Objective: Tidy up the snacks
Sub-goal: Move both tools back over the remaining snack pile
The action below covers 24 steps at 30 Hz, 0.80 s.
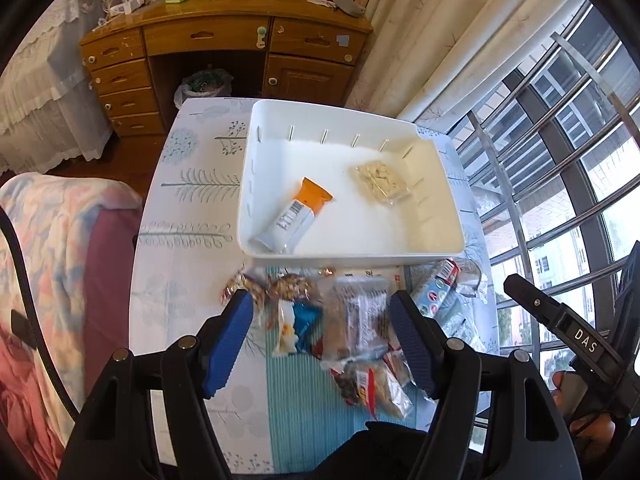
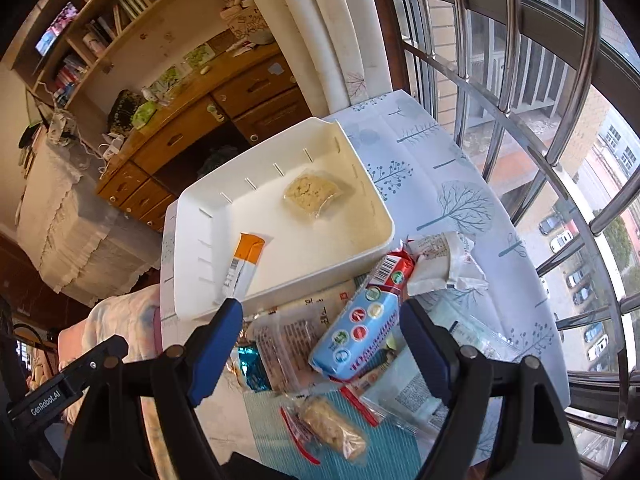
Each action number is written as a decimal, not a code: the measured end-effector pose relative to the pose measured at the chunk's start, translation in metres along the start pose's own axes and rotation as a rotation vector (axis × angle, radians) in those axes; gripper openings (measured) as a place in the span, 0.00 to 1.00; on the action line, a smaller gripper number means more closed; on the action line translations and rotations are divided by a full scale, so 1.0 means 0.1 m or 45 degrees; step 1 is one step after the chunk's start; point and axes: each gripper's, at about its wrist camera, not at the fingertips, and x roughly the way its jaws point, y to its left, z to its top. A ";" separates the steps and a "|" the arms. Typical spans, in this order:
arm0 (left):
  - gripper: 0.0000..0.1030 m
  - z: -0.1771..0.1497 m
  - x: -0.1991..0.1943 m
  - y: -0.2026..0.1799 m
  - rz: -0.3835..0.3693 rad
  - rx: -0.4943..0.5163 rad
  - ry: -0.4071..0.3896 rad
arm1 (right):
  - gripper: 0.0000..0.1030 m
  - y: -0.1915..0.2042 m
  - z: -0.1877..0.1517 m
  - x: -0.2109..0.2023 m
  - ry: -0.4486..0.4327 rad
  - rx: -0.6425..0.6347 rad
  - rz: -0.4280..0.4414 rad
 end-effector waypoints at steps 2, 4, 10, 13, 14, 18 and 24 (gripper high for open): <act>0.68 -0.10 -0.07 -0.06 0.014 -0.035 -0.015 | 0.79 -0.08 -0.03 -0.07 0.000 -0.029 0.012; 0.68 -0.18 -0.11 -0.10 0.016 -0.069 -0.029 | 0.79 -0.14 -0.06 -0.14 -0.009 -0.050 0.033; 0.68 -0.52 -0.19 -0.32 0.055 -0.149 -0.050 | 0.79 -0.35 -0.16 -0.32 -0.028 -0.176 0.054; 0.68 -0.73 -0.23 -0.44 0.079 -0.185 -0.058 | 0.79 -0.48 -0.21 -0.37 -0.024 -0.221 0.065; 0.68 -0.78 -0.24 -0.47 0.085 -0.195 -0.059 | 0.79 -0.54 -0.24 -0.39 -0.022 -0.239 0.074; 0.68 -1.01 -0.25 -0.59 0.110 -0.238 -0.057 | 0.79 -0.70 -0.31 -0.43 -0.012 -0.279 0.089; 0.68 -1.26 -0.19 -0.68 0.139 -0.302 -0.033 | 0.79 -0.91 -0.43 -0.44 0.007 -0.361 0.089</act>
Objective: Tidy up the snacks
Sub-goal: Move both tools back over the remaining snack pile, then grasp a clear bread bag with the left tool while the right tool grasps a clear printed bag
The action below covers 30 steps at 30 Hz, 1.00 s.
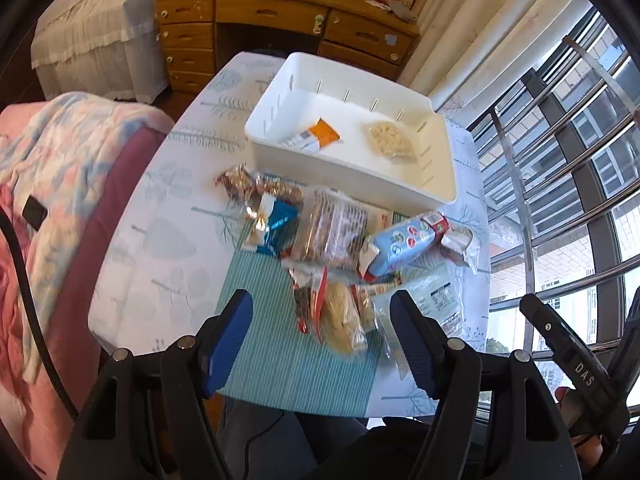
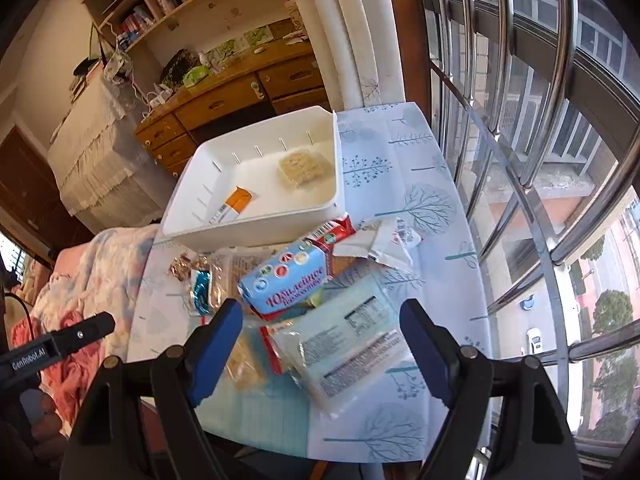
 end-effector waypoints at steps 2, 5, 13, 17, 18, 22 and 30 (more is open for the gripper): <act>0.71 -0.06 0.04 0.01 0.011 -0.013 0.016 | 0.79 -0.03 -0.06 0.01 0.014 -0.033 -0.002; 0.72 -0.13 0.12 0.00 0.007 -0.026 0.061 | 0.79 -0.07 -0.16 0.04 0.035 -0.088 -0.012; 0.75 -0.28 0.49 0.00 -0.037 -0.073 0.220 | 0.80 -0.06 -0.33 0.23 0.134 -0.223 -0.025; 0.75 -0.31 0.73 -0.02 -0.057 -0.100 0.310 | 0.88 -0.01 -0.39 0.34 0.199 -0.299 -0.027; 0.75 -0.31 0.79 -0.03 -0.061 -0.106 0.328 | 0.89 0.00 -0.40 0.37 0.213 -0.311 -0.028; 0.75 -0.29 1.10 -0.06 -0.078 -0.147 0.443 | 0.95 0.03 -0.44 0.51 0.296 -0.355 -0.042; 0.75 -0.34 1.65 -0.08 -0.074 -0.226 0.666 | 0.98 -0.05 -0.46 0.91 0.495 -0.331 -0.072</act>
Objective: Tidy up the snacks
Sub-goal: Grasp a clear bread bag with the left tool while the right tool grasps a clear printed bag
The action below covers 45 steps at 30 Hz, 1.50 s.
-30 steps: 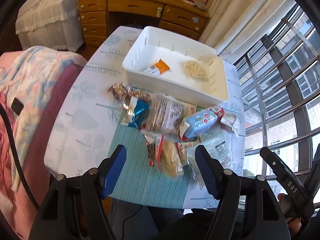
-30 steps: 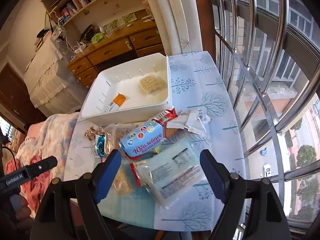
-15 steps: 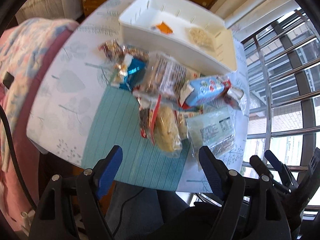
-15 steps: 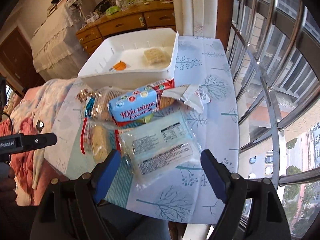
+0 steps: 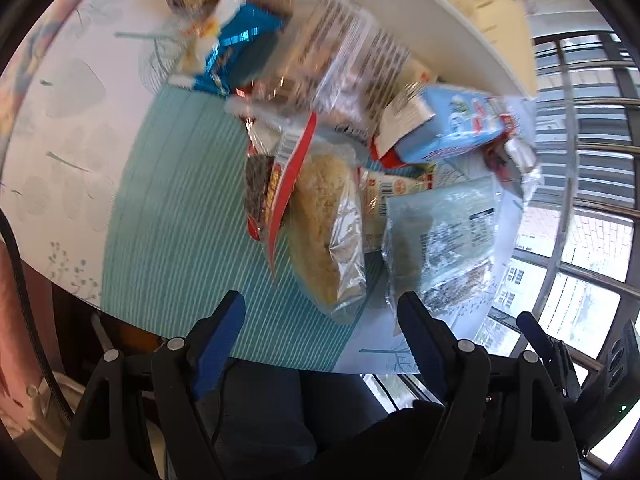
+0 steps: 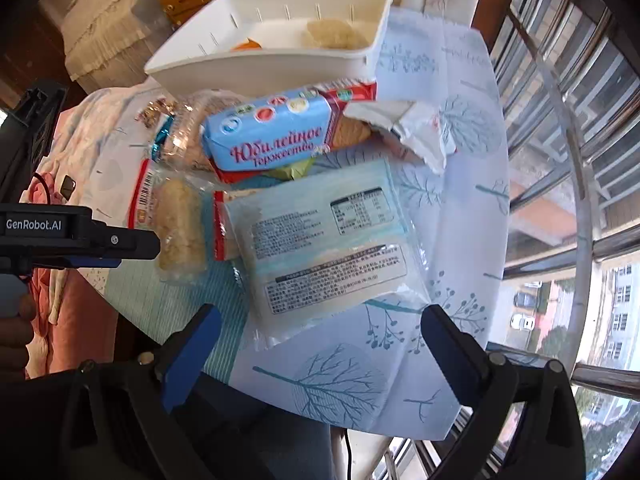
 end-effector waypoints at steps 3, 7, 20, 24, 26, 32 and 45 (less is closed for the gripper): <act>0.75 0.07 0.13 -0.01 0.009 -0.026 0.057 | 0.98 -0.07 0.04 0.13 0.070 0.059 0.024; 0.75 0.16 0.29 0.00 0.028 -0.065 0.116 | 0.98 -0.16 0.08 0.28 0.162 0.141 0.067; 0.41 0.35 0.48 0.13 -0.050 -0.128 0.247 | 0.98 -0.39 0.31 0.66 0.359 0.482 0.272; 0.35 0.40 0.46 0.23 -0.068 -0.134 0.285 | 0.98 -0.51 0.42 0.80 0.441 0.629 0.315; 0.35 0.41 0.47 0.21 -0.066 -0.130 0.303 | 0.98 -0.54 0.48 0.85 0.464 0.696 0.336; 0.35 0.50 0.54 0.20 -0.063 -0.126 0.351 | 0.99 -0.57 0.66 0.97 0.548 0.831 0.285; 0.35 0.72 0.63 0.29 -0.084 -0.135 0.425 | 0.99 -0.64 1.00 1.20 0.656 1.076 0.074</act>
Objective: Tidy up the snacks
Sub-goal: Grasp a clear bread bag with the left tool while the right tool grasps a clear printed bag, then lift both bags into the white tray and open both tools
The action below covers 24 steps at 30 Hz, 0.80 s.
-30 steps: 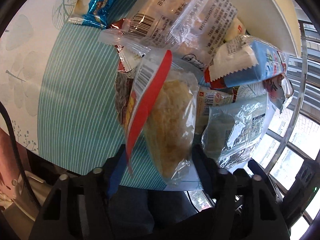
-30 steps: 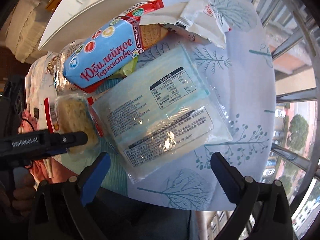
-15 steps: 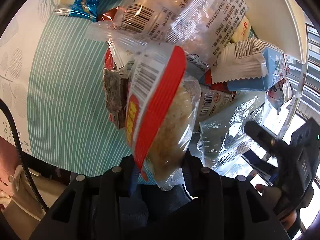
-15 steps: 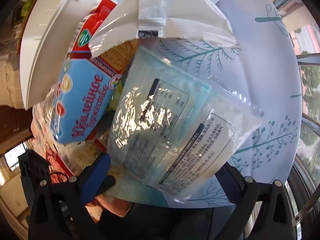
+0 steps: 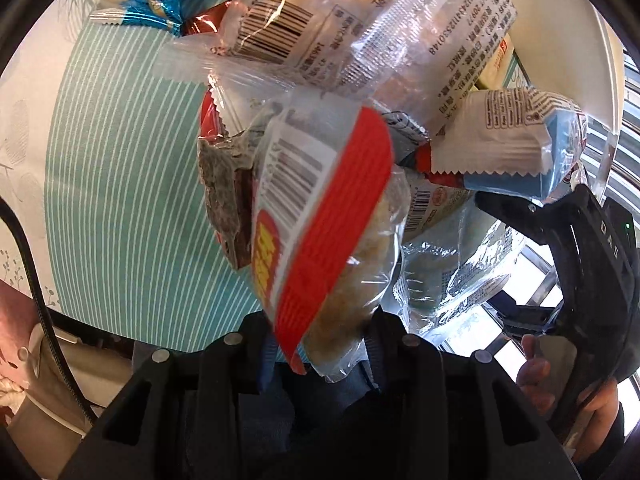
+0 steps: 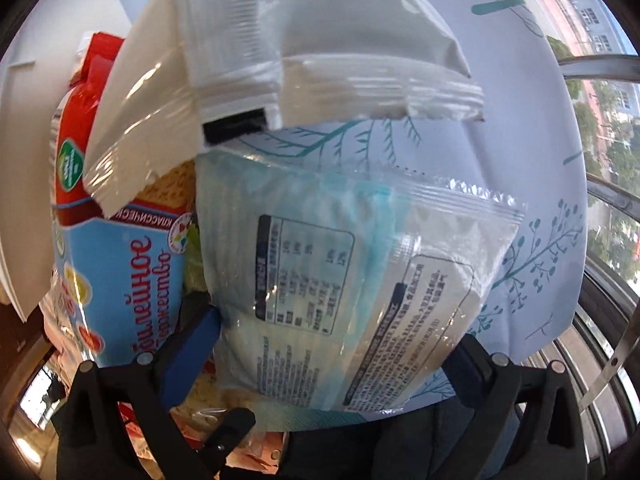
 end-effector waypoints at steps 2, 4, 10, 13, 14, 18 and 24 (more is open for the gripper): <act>0.35 0.04 -0.01 0.01 0.000 0.001 0.009 | 0.99 0.04 0.06 0.00 0.000 0.021 -0.022; 0.35 0.07 -0.02 0.02 -0.002 0.001 0.013 | 0.99 0.06 0.12 0.00 -0.008 0.044 -0.029; 0.34 0.03 -0.04 0.10 -0.015 0.008 -0.011 | 0.90 -0.11 0.07 0.00 -0.052 0.101 0.024; 0.33 -0.05 -0.05 0.10 -0.017 0.012 -0.035 | 0.88 -0.22 0.03 -0.02 -0.049 0.126 0.052; 0.32 -0.08 -0.06 0.09 -0.015 0.013 -0.042 | 0.88 -0.26 0.01 -0.02 -0.045 0.138 0.059; 0.30 -0.21 -0.07 0.10 0.010 0.031 -0.059 | 0.87 -0.41 -0.06 -0.04 -0.026 0.177 0.084; 0.30 -0.45 -0.11 0.11 0.049 0.073 -0.111 | 0.86 -0.69 -0.07 -0.10 -0.047 0.208 0.151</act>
